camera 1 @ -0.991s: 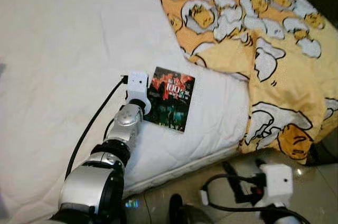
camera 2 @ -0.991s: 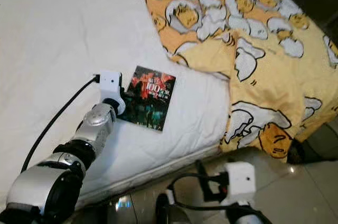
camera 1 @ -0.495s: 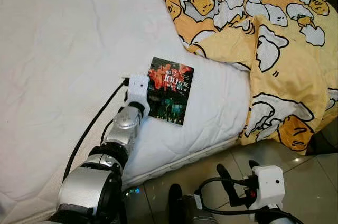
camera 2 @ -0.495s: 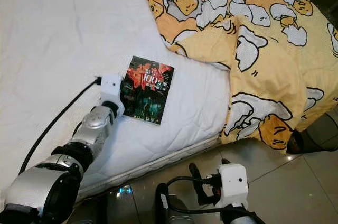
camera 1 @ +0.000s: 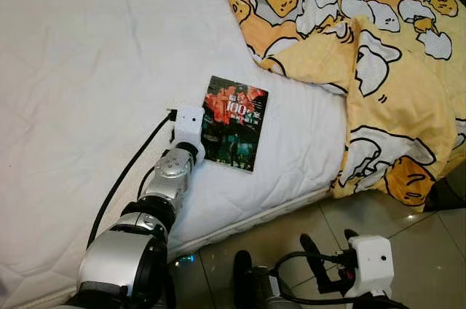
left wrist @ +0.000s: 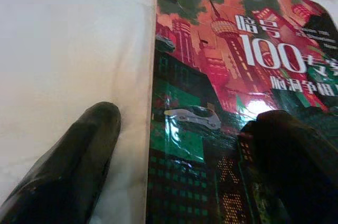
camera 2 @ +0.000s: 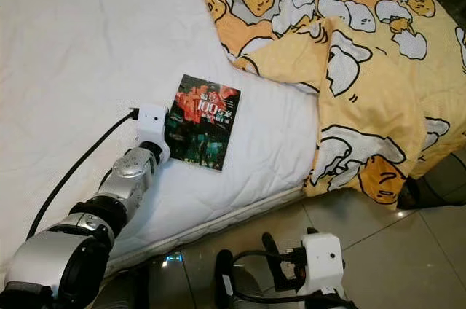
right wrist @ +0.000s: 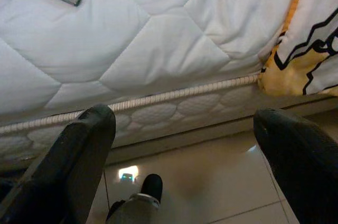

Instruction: Clean up the room

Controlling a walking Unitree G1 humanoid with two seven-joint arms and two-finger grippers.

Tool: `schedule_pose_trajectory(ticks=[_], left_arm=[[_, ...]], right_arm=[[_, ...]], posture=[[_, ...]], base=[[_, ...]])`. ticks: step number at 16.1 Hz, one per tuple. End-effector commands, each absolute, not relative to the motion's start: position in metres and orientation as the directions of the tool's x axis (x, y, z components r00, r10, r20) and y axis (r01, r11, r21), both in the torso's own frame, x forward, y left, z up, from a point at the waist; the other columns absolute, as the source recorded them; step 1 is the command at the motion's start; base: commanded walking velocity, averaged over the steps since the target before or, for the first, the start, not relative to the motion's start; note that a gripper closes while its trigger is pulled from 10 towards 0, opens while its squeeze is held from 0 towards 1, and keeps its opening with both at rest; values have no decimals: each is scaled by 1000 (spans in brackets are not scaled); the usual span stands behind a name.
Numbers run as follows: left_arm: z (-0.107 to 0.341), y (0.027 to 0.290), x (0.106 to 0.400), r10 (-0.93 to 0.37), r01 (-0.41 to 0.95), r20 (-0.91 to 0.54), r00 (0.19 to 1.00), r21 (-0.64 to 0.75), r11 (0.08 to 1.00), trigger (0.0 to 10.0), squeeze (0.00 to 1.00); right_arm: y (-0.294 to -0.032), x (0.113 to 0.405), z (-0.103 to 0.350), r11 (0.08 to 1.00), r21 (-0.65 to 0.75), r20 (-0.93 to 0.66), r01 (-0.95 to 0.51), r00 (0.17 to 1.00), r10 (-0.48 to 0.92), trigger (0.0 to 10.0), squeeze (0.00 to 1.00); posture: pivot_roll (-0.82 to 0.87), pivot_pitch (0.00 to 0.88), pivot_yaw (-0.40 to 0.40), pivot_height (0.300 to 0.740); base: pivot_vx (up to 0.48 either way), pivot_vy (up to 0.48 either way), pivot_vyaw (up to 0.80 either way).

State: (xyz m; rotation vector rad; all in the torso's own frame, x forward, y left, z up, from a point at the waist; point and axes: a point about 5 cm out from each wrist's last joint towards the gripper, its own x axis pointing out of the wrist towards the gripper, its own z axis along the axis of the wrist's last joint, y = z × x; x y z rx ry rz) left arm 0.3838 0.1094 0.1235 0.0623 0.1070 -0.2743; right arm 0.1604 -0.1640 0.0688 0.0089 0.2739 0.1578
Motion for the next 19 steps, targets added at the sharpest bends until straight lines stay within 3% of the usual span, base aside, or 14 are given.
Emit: schedule_pose_trajectory(ticks=[1, 4, 6, 7, 8, 11, 13, 19], left_arm=[[84, 95, 365, -338, 352, -294, 894, -8, 936, 10000, 0], [66, 94, 355, -358, 374, -421, 834, -47, 926, 10000, 0], [60, 98, 353, -338, 387, -468, 816, 8, 922, 10000, 0], [58, 98, 351, -345, 392, -485, 804, -4, 920, 3451, 0], [56, 98, 350, -350, 397, -492, 797, -9, 918, 0, 0], [54, 101, 349, -330, 369, -502, 800, -22, 929, 0, 0], [50, 95, 345, -410, 381, -521, 749, -167, 909, 0, 0], [46, 93, 341, -439, 422, -527, 727, -162, 892, 0, 0]], right_arm=[[-168, 155, 66, 990, 11, -302, -137, 944, 134, 10000, 0], [-167, 156, 65, 990, 14, -305, -139, 942, 137, 10000, 0], [-166, 158, 64, 990, 16, -308, -141, 941, 139, 10000, 0], [-166, 157, 64, 990, 16, -309, -142, 941, 140, 10000, 0], [-166, 157, 63, 990, 16, -310, -142, 940, 140, 10000, 0], [-165, 159, 62, 990, 18, -309, -142, 941, 141, 10000, 0], [-166, 162, 63, 990, 17, -301, -142, 943, 140, 10000, 0], [-172, 166, 63, 992, 9, -297, -122, 947, 119, 10000, 0]], posture=[[-193, 416, -167, 740], [-190, 420, -167, 740], [-188, 419, -165, 740], [-186, 417, -163, 740], [-186, 414, -162, 740], [-184, 398, -156, 740], [-183, 389, -154, 740], [-182, 376, -153, 740]], base=[[0, 0, 0], [0, 0, 0], [0, 0, 0], [0, 0, 0], [0, 0, 0], [0, 0, 0], [0, 0, 0], [0, 0, 0]])
